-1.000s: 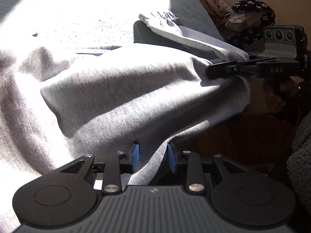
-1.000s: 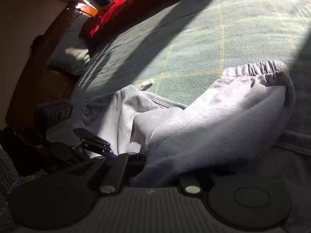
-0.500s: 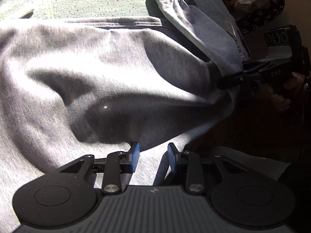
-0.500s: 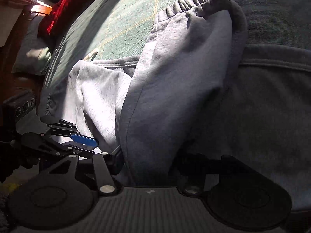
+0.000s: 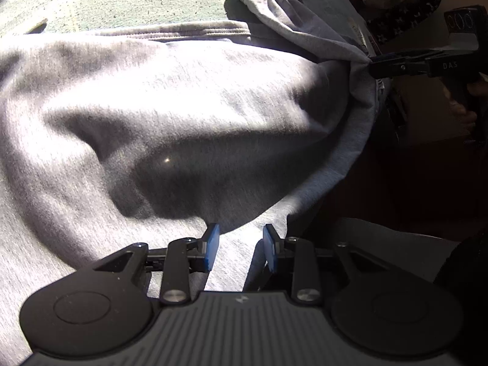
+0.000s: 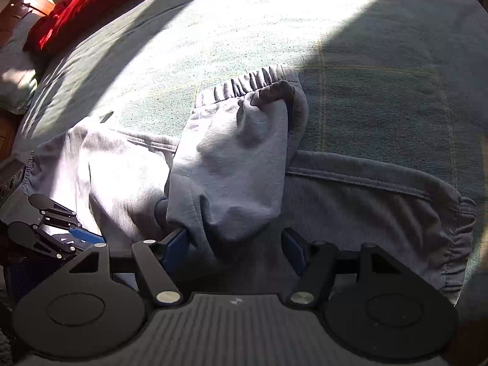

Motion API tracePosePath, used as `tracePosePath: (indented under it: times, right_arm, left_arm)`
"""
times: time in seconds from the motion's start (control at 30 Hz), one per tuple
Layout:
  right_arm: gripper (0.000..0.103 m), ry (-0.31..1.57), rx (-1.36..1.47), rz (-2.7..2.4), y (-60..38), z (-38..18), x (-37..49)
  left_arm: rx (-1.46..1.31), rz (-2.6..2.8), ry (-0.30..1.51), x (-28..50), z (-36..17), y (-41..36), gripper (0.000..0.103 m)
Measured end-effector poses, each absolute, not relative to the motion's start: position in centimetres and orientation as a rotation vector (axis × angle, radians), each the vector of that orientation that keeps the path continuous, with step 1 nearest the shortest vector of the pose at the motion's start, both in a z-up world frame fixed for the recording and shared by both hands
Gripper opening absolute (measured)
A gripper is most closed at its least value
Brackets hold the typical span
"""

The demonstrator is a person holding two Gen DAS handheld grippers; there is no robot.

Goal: Fold clothes

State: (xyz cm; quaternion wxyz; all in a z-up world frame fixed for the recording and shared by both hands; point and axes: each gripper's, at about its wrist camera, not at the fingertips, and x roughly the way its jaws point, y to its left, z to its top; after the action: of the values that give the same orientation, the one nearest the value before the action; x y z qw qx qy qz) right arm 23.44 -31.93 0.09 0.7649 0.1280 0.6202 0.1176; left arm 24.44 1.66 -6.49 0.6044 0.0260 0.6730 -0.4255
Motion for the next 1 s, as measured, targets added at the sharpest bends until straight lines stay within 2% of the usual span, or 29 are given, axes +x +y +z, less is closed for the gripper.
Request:
tracePosePath:
  times: [0.2, 0.27, 0.33, 0.43, 0.57, 0.77, 1.0]
  right_arm:
    - [0.071, 1.263, 0.205, 0.224, -33.5, 3.1, 24.0]
    - [0.067, 1.236, 0.228, 0.252, -33.2, 3.6, 25.3]
    - [0.052, 1.216, 0.24, 0.333, -31.5, 3.6, 27.2]
    - [0.044, 1.181, 0.237, 0.491, -27.8, 3.1, 30.5]
    - [0.044, 1.155, 0.228, 0.695, -21.8, 1.1, 35.1]
    - [0.045, 1.22, 0.202, 0.966, -12.7, -3.1, 40.5]
    - [0.048, 1.266, 0.146, 1.066, -8.8, -5.5, 42.6]
  left_arm:
    - [0.056, -0.97, 1.474, 24.4, -4.7, 1.6, 0.03]
    - [0.049, -0.955, 1.453, 24.4, -4.1, 2.3, 0.03]
    - [0.055, -0.923, 1.417, 24.5, -3.7, 3.3, 0.03]
    - [0.045, -0.851, 1.394, 24.6, -3.5, 5.3, 0.03]
    - [0.046, -0.733, 1.368, 25.0, -4.1, 7.8, 0.03]
    - [0.036, -0.654, 1.285, 26.7, -3.3, 10.6, 0.03]
    - [-0.004, -0.593, 1.205, 31.6, -2.8, 11.5, 0.031]
